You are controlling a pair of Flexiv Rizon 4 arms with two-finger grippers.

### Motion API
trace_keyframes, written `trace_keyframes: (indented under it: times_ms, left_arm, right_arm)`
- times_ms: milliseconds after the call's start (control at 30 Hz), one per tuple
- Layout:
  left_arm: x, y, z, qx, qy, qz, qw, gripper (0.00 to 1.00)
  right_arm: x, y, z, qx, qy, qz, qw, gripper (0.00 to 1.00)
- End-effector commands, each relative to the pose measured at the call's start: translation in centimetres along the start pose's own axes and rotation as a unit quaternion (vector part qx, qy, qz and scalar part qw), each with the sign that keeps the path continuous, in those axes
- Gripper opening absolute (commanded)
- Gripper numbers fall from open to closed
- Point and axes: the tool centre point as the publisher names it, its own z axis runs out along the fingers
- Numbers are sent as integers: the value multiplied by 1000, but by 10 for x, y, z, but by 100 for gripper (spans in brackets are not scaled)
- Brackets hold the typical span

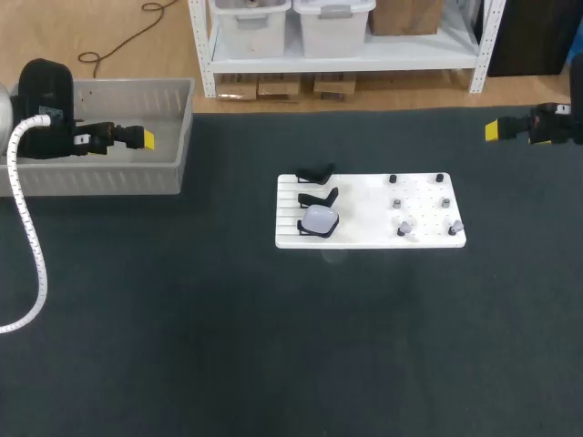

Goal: Pick up each earbud case from the left stands, insert the matching earbuds, close the lid, and place the case in the box.

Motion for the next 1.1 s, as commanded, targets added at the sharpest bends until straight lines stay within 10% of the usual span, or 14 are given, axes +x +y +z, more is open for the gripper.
trace_keyframes:
  times_ms: [33,767,1100]
  left_arm:
    - [0,0,0,0,0,0,1000,100]
    - [0,0,0,0,0,0,1000,100]
    - [1,-18,-9,89,-19,88,992,100]
  right_arm:
    - [0,0,0,0,0,0,1000,100]
    - [0,0,0,0,0,0,1000,100]
    - [0,0,0,0,0,0,1000,100]
